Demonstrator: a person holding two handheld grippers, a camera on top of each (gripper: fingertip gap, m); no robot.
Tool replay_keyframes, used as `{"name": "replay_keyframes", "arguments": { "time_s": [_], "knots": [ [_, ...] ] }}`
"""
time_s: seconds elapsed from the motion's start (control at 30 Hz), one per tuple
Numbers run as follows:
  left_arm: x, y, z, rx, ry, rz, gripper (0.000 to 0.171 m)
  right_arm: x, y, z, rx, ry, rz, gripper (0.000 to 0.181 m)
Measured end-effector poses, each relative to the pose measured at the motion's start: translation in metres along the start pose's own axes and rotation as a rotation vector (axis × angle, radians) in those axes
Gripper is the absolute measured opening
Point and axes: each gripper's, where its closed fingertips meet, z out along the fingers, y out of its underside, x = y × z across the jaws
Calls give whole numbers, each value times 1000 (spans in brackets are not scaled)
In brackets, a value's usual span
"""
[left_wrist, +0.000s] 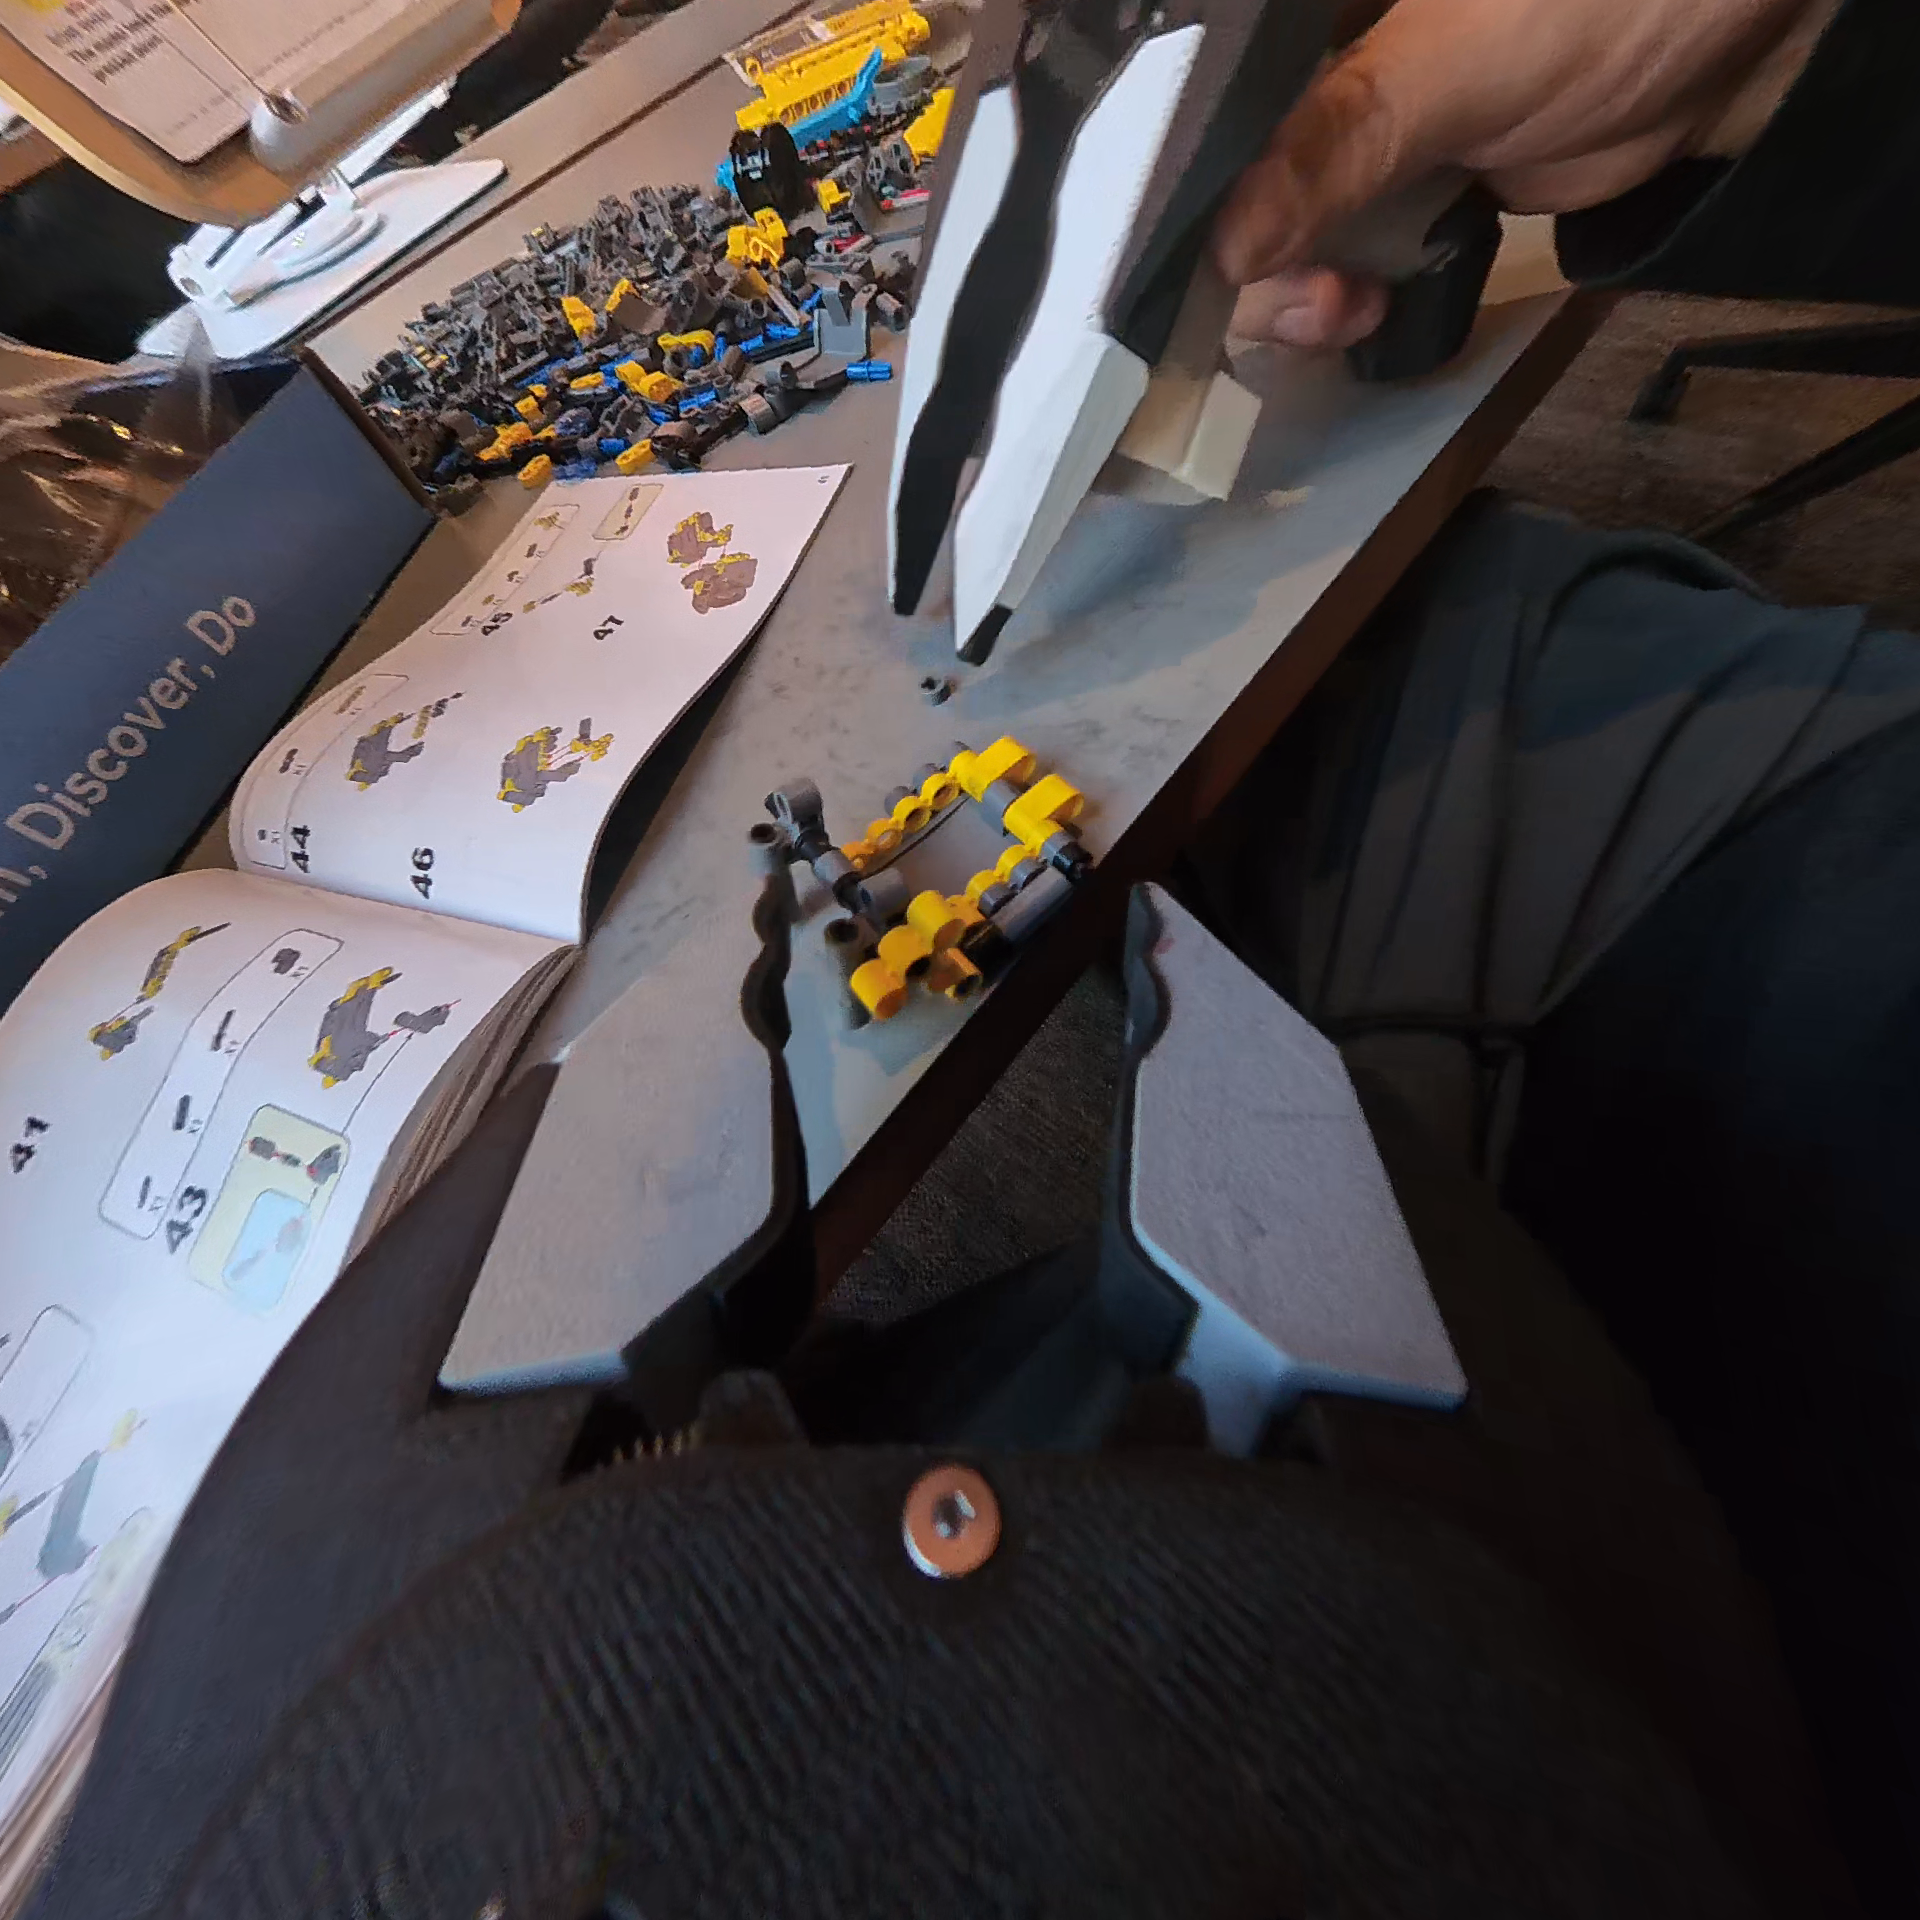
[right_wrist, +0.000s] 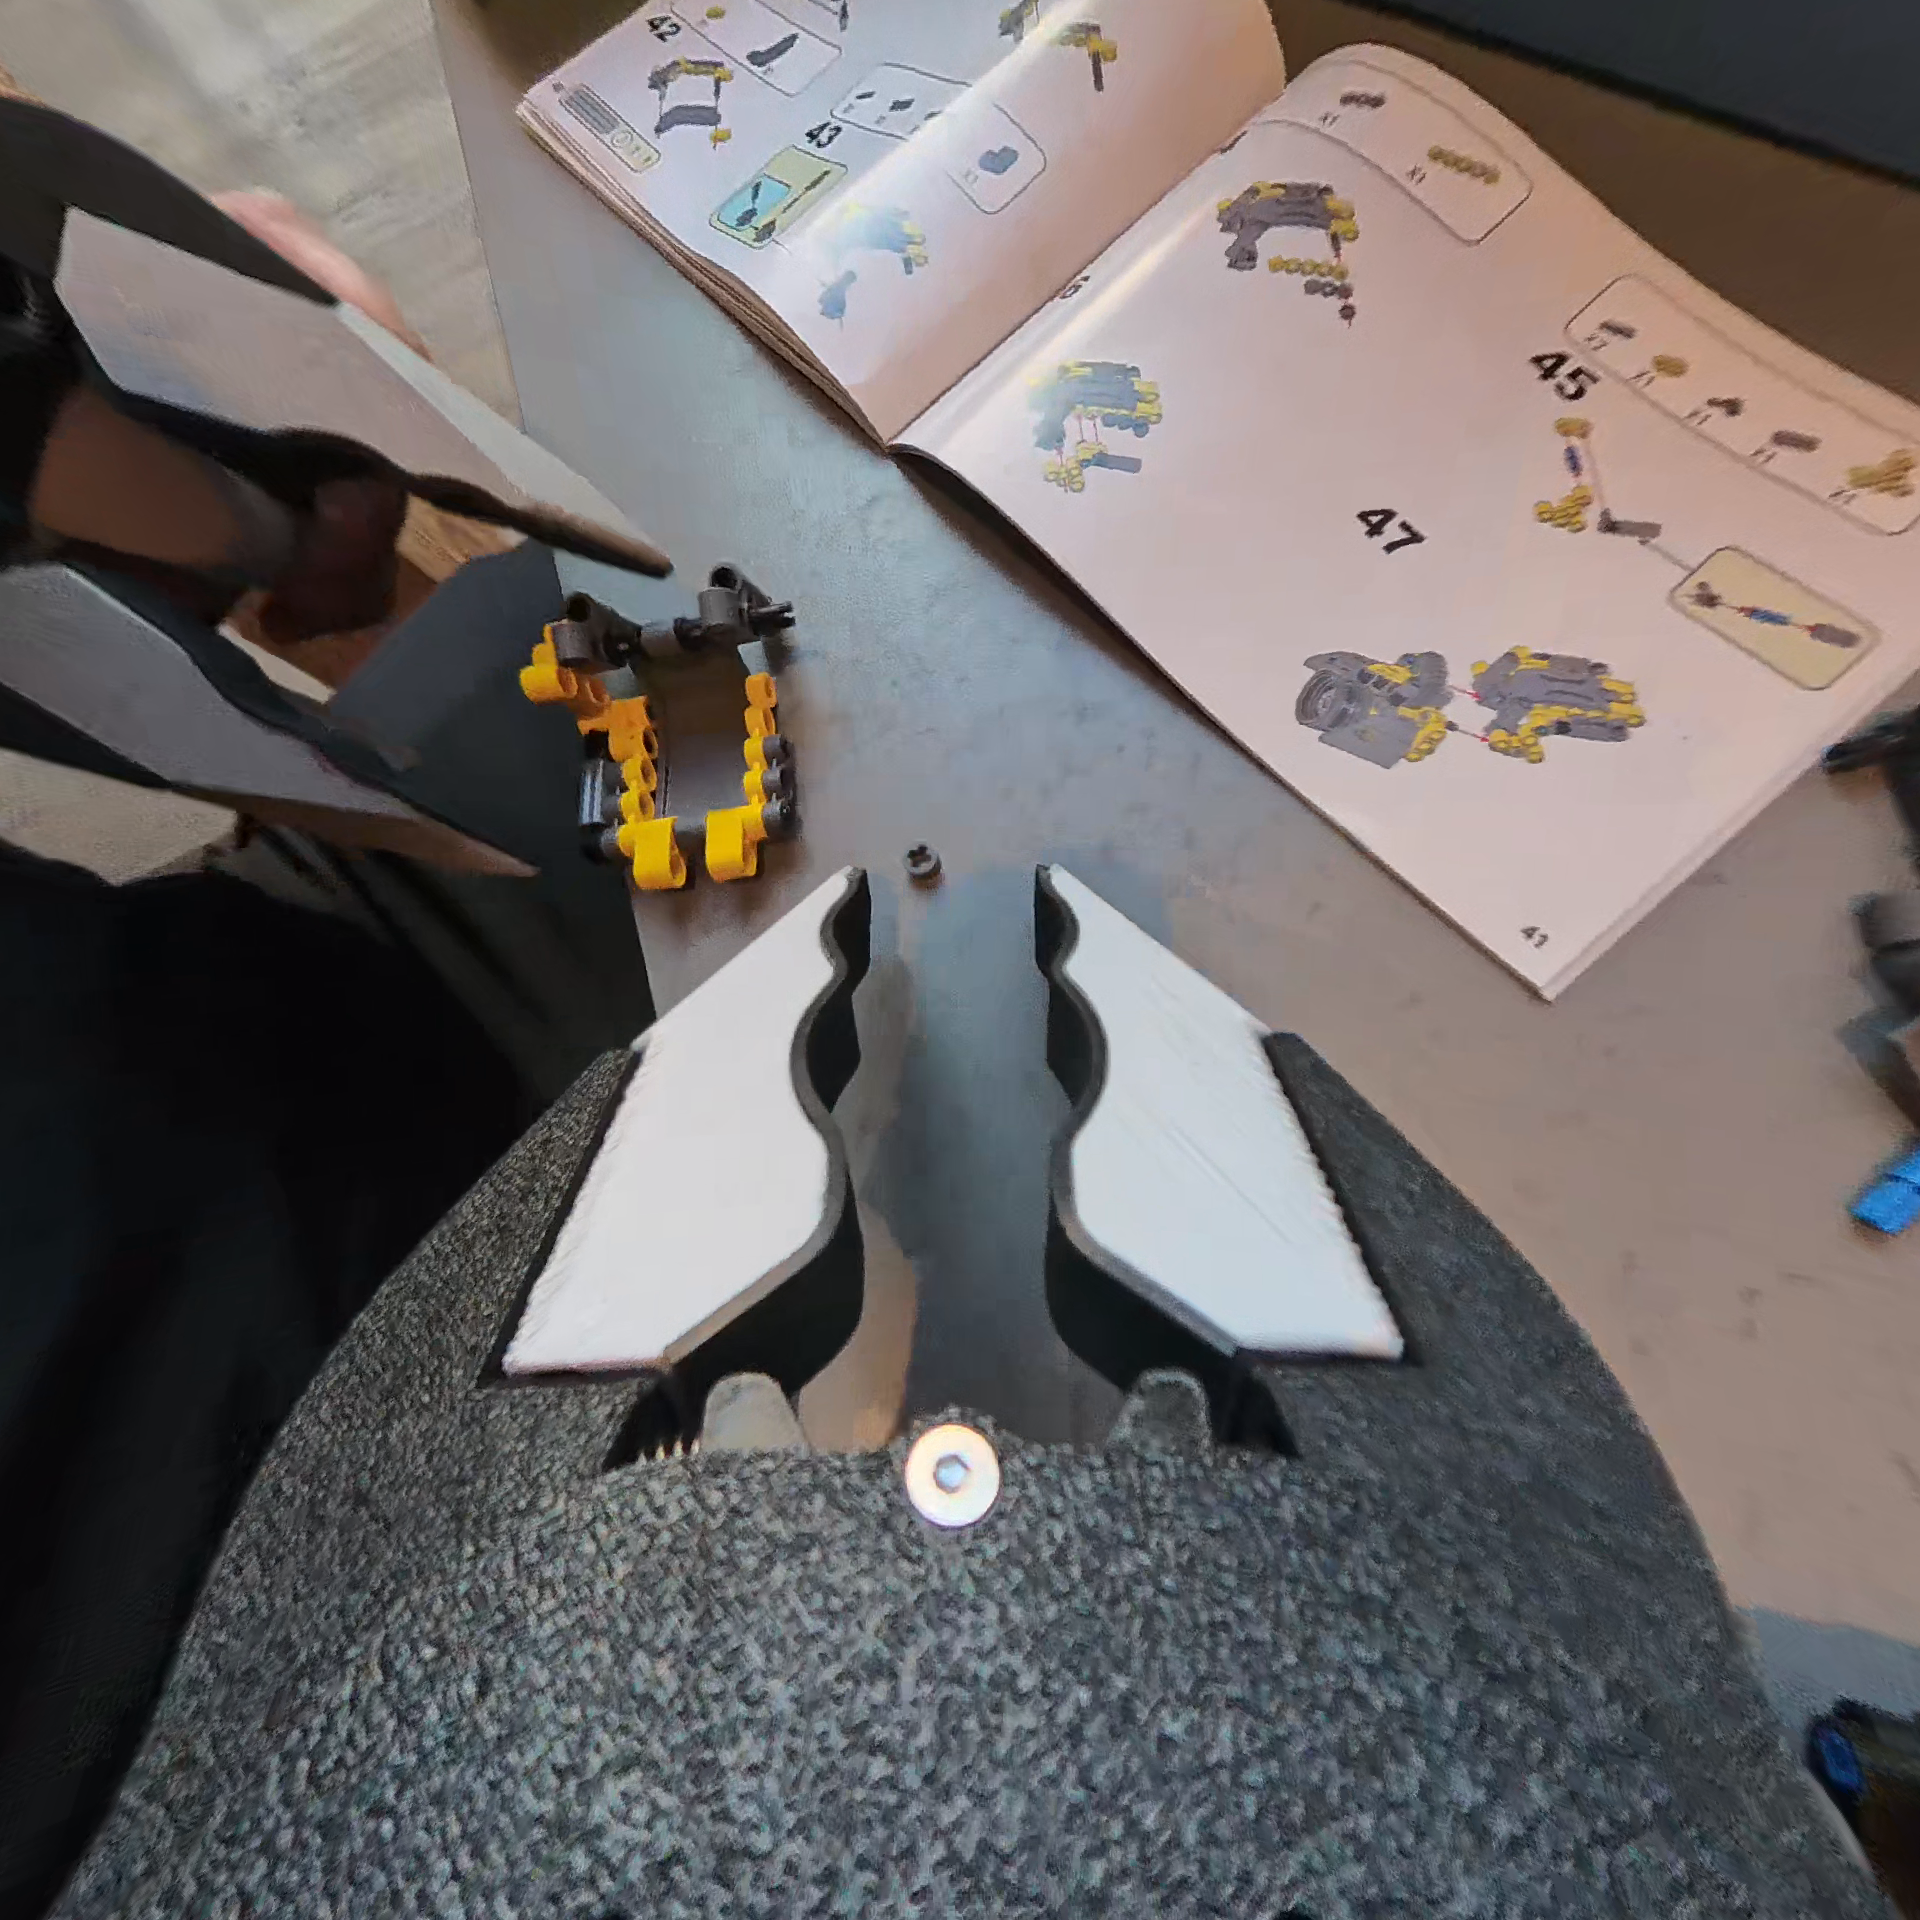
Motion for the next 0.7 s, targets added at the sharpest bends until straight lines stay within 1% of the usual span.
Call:
{"name": "replay_keyframes", "arguments": {
  "time_s": [0.17,0.27,0.37,0.47,0.6,0.7],
  "knots": [
    [-9,-6,-16,29,-47,35,61,-5,10,-11,32,98,-126,34],
    [-8,-10,-23,46,-56,80,57,-6,20,-15,16,134,-139,39],
    [1,-14,-23,41,-68,202,52,-7,18,-20,47,144,-127,39],
    [12,-12,-18,0,-84,365,48,-14,17,-21,66,130,-141,39],
    [20,-3,-9,-75,-113,544,44,-33,16,-16,61,99,-286,44],
    [25,1,-8,-88,-94,547,41,-47,13,-6,24,96,-437,47]
  ]
}}
